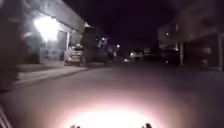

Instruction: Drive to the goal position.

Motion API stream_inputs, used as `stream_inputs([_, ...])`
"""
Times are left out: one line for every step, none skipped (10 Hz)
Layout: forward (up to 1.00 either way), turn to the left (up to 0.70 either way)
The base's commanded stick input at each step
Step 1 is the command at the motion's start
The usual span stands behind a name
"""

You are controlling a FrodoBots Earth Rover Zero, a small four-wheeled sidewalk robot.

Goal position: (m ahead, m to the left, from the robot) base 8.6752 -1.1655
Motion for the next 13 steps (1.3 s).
stream_inputs([0.85, 0.0])
stream_inputs([0.85, 0.0])
stream_inputs([0.85, 0.0])
stream_inputs([0.85, 0.0])
stream_inputs([0.85, 0.0])
stream_inputs([0.85, 0.0])
stream_inputs([0.85, 0.0])
stream_inputs([0.85, 0.0])
stream_inputs([0.85, 0.0])
stream_inputs([0.85, 0.0])
stream_inputs([0.85, 0.0])
stream_inputs([0.85, -0.15])
stream_inputs([0.85, -0.34])
